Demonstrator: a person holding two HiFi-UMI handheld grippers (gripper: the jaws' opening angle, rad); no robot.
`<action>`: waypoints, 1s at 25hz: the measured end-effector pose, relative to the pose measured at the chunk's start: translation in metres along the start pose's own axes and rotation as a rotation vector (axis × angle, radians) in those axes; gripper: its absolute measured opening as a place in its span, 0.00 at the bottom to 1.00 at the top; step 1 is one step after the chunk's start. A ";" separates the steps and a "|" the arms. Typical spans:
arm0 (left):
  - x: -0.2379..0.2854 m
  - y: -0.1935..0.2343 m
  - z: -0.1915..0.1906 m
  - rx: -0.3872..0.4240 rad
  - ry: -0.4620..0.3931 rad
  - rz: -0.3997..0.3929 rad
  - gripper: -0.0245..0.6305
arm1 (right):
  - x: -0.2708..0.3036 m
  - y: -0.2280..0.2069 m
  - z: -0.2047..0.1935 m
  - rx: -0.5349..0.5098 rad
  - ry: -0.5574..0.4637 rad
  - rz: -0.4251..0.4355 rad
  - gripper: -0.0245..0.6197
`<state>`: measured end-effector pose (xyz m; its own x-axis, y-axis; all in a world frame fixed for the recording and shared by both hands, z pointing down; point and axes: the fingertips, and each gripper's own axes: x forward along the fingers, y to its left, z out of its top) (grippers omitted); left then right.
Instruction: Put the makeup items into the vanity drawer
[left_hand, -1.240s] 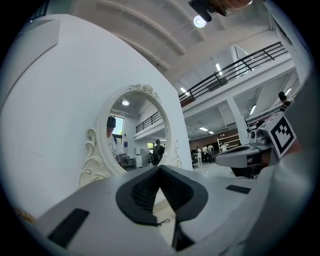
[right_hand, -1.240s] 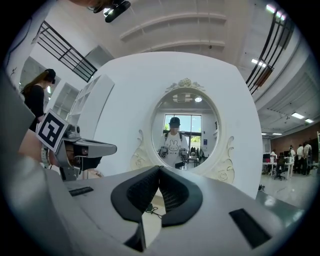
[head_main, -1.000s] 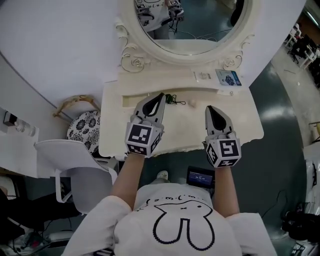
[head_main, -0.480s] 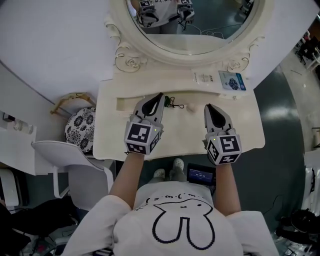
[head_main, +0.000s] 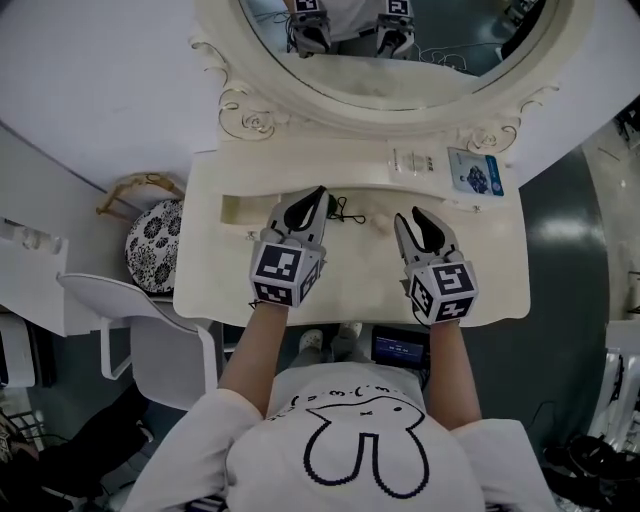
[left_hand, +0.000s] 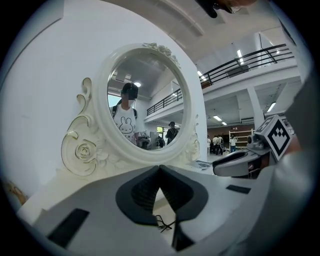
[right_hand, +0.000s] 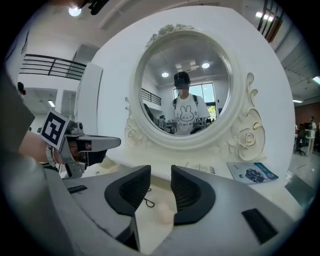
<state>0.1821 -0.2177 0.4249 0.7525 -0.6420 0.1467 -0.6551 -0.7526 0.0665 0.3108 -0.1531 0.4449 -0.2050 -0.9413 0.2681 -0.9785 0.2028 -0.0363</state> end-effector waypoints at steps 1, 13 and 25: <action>0.003 0.001 -0.003 -0.003 0.008 0.004 0.04 | 0.004 -0.002 -0.005 0.003 0.017 0.007 0.20; 0.021 0.004 -0.051 -0.054 0.099 0.038 0.04 | 0.031 -0.009 -0.069 0.060 0.166 0.071 0.24; 0.030 0.007 -0.083 -0.116 0.155 0.059 0.04 | 0.051 -0.008 -0.128 0.082 0.344 0.110 0.33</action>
<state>0.1950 -0.2300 0.5120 0.6993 -0.6473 0.3034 -0.7077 -0.6869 0.1656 0.3110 -0.1679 0.5824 -0.3037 -0.7664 0.5661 -0.9523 0.2622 -0.1559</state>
